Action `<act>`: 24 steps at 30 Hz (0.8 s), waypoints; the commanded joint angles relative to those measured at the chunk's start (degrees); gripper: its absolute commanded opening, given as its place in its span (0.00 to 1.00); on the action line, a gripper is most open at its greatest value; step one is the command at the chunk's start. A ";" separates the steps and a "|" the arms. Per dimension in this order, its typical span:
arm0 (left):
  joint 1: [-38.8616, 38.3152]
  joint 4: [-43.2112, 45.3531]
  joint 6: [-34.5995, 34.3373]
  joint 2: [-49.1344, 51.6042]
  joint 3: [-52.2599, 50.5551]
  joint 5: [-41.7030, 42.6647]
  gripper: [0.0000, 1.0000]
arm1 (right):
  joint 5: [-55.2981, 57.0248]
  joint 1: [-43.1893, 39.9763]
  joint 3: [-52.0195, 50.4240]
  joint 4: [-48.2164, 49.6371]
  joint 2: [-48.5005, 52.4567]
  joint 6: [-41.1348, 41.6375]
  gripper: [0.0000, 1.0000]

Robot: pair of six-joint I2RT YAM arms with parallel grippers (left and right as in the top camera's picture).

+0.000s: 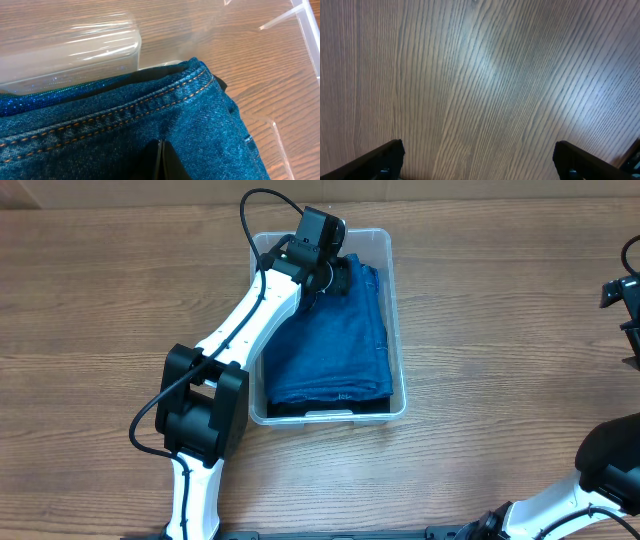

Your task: Pack container

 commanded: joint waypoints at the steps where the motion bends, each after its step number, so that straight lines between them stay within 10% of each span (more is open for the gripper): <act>1: -0.37 -1.07 -0.07 0.94 1.31 -2.10 0.04 | -0.09 -0.09 0.04 0.09 -1.05 0.26 1.00; 9: -0.33 -12.04 0.07 -0.87 15.08 -1.88 0.13 | -0.09 -0.09 0.02 0.09 -1.05 0.26 1.00; 10: -0.31 -14.16 0.07 -1.62 16.85 -1.86 0.41 | -0.09 -0.09 0.02 0.09 -1.05 0.26 1.00; 12: -0.24 -18.29 0.57 -3.48 20.33 -1.90 0.52 | -0.09 -0.09 0.04 0.09 -1.05 0.26 1.00; 15: 0.31 -24.90 1.38 -8.20 24.15 -1.90 1.00 | -0.09 -0.09 0.04 0.09 -1.05 0.26 1.00; 24: 1.86 -40.74 4.44 -33.42 24.20 3.32 1.00 | -0.09 -0.09 0.02 0.09 -1.05 0.26 1.00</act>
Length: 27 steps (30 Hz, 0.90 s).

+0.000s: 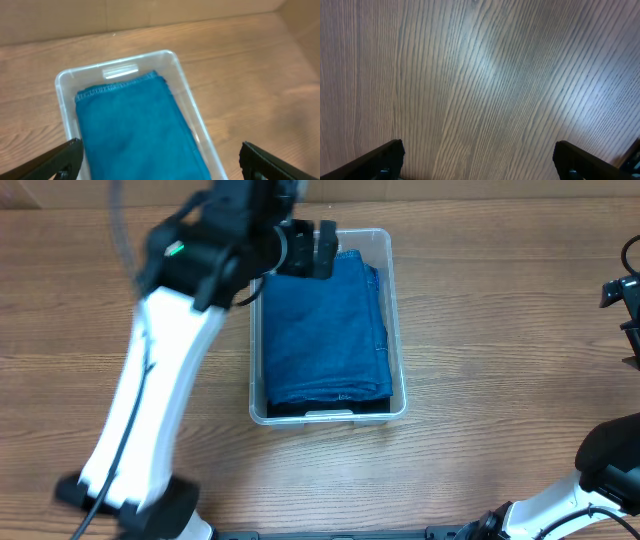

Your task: Pack container

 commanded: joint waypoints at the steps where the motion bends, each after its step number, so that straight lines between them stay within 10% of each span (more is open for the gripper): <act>1: 0.04 -5.35 2.21 -10.38 1.29 3.02 1.00 | -0.09 -0.09 0.02 0.13 -1.05 0.26 1.00; 8: -4.04 -7.32 3.50 -27.87 -9.29 4.15 1.00 | -0.09 -0.09 0.02 0.13 -1.05 0.26 1.00; 16: -7.13 15.26 -1.66 -56.33 -49.18 4.02 1.00 | -0.09 -0.09 0.02 0.13 -1.05 0.26 1.00; 27: -7.13 4.37 -4.09 -53.88 -62.77 3.91 1.00 | -0.09 -0.09 0.02 0.13 -1.05 0.26 1.00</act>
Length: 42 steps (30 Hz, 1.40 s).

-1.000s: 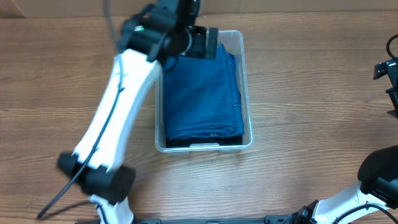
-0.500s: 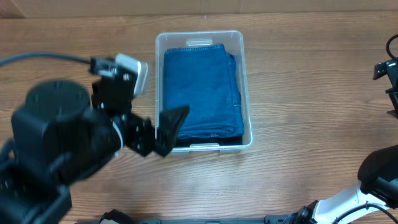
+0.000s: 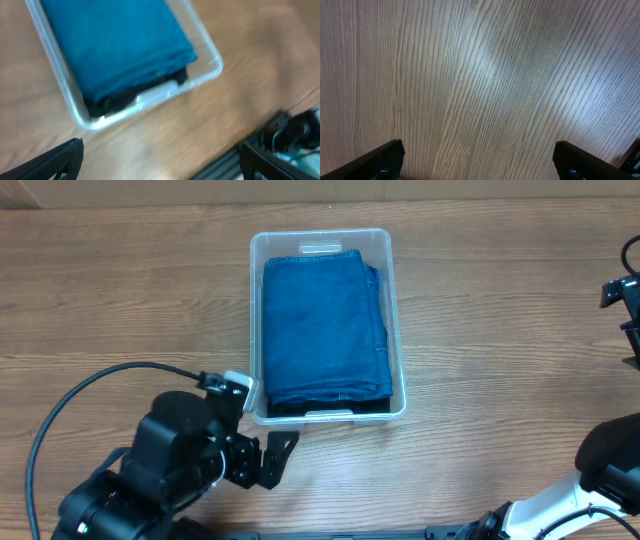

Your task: Pack container

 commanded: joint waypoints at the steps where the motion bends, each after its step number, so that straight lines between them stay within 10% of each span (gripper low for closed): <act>1: -0.22 -0.98 0.70 1.05 -0.02 0.07 1.00 | -0.09 -0.07 0.09 0.11 -1.05 0.26 1.00; 11: 5.66 22.47 24.83 -7.37 -23.85 11.02 1.00 | -0.09 -0.07 0.09 0.11 -1.05 0.26 1.00; 24: 31.17 47.32 25.94 -36.52 -49.27 14.91 1.00 | -0.09 -0.07 0.09 0.11 -1.05 0.26 1.00; 36: 35.15 69.11 27.56 -44.76 -63.71 13.44 1.00 | -0.09 -0.07 0.09 0.11 -1.05 0.26 1.00; 42: 35.15 61.92 25.73 -44.76 -64.06 3.39 1.00 | -0.09 -0.07 0.09 0.11 -1.05 0.26 1.00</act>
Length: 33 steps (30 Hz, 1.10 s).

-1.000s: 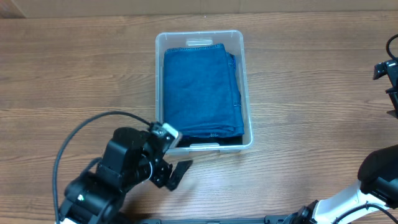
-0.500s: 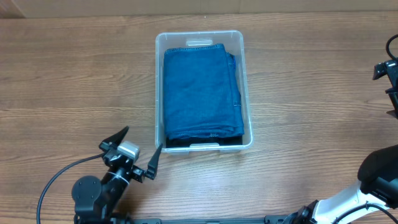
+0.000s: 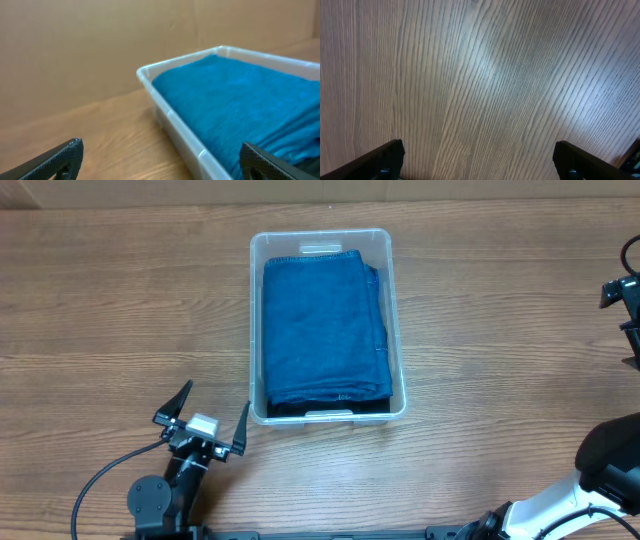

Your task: Pack container

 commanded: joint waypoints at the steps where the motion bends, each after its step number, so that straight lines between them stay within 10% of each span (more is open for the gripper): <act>1: 0.31 -2.21 -0.87 -0.70 -0.24 -7.74 1.00 | -0.09 -0.09 0.15 0.09 -1.05 0.24 1.00; 33: 0.31 -2.34 -0.87 -0.63 -0.24 -8.98 1.00 | -0.11 1.90 0.13 0.09 -12.39 0.24 1.00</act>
